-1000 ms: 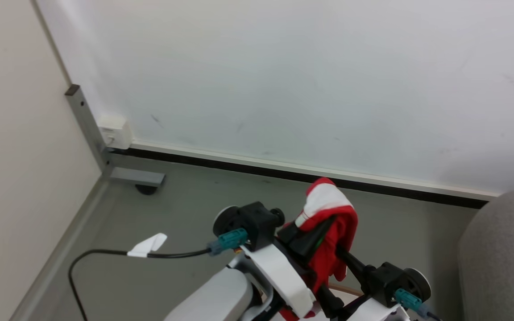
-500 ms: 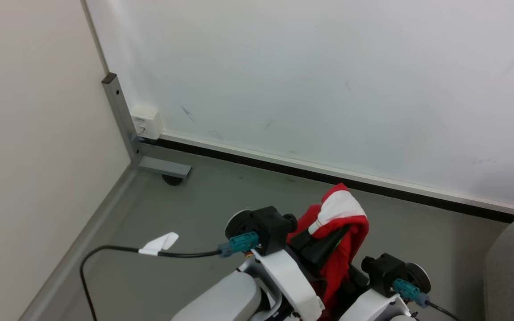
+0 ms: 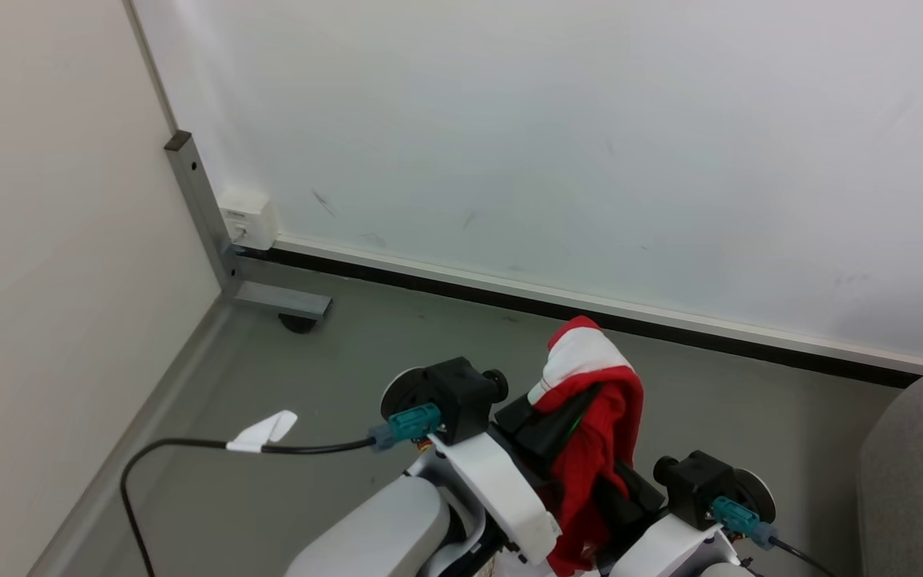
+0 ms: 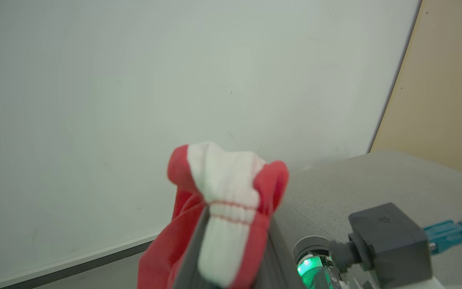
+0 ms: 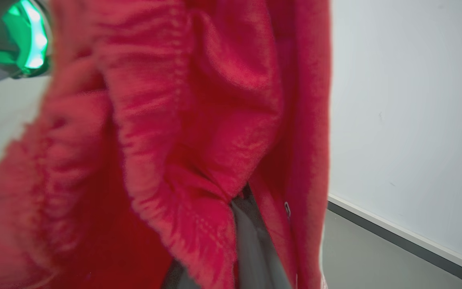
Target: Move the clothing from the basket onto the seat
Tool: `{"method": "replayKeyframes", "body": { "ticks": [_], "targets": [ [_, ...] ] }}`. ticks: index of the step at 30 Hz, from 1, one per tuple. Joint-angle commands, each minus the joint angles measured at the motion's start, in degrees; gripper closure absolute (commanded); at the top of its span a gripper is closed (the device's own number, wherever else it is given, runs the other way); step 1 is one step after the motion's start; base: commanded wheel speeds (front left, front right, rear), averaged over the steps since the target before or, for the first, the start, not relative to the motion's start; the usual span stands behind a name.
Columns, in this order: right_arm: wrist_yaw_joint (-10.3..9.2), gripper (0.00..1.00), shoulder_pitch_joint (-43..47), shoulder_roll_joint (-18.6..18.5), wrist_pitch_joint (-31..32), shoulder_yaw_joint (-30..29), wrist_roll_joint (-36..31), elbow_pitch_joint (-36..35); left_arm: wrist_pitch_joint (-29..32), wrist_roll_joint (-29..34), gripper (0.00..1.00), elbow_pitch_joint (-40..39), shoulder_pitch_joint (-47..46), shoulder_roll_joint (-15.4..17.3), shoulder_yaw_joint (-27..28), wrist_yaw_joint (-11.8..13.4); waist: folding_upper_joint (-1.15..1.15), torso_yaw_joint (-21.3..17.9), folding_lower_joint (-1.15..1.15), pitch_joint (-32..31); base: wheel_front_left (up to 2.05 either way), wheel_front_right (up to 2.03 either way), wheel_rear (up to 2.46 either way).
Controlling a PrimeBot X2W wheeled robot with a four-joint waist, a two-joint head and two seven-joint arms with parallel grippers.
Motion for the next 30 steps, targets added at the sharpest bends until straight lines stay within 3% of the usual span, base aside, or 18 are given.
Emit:
{"method": "replayKeyframes", "body": {
  "ticks": [1,15,16,17,20,30],
  "targets": [
    [-0.12,1.00,-0.2,-0.2,-0.1,-0.3,-0.3,-0.2,-0.6,-0.7,1.00,0.2,-0.4,0.3,0.2,0.3,0.00,-0.1,0.00,0.1,0.00,0.00,0.00],
    [-0.13,1.00,0.3,-0.2,-0.1,-3.7,-0.5,-1.8,-0.9,-0.5,0.97,0.5,0.0,1.1,0.3,1.2,0.00,-1.2,0.00,0.1,0.00,0.00,0.00],
    [-0.12,1.00,0.5,-0.2,-0.1,-4.5,-0.4,-2.1,-1.0,-0.6,0.93,0.5,0.2,1.3,0.3,1.3,0.00,-1.4,0.00,0.1,0.00,0.00,0.00],
    [-0.13,1.00,0.8,-0.2,-0.1,-5.2,-0.4,-2.4,-1.0,-0.6,0.79,0.5,0.5,1.4,0.3,1.4,0.00,-1.7,0.00,0.2,0.00,0.00,0.00],
    [-0.12,1.00,1.4,-0.2,-0.1,-7.6,-0.8,-3.5,-0.8,-1.0,0.01,0.3,1.2,1.8,0.4,1.7,0.00,-2.7,0.00,0.5,0.00,0.00,0.00],
    [-0.13,1.00,2.4,-0.2,-0.1,-15.6,-3.0,-7.2,-0.9,-1.6,0.00,-0.1,3.9,3.8,0.0,1.5,0.00,-9.8,0.00,1.4,0.00,0.00,0.00]
  ]
}}
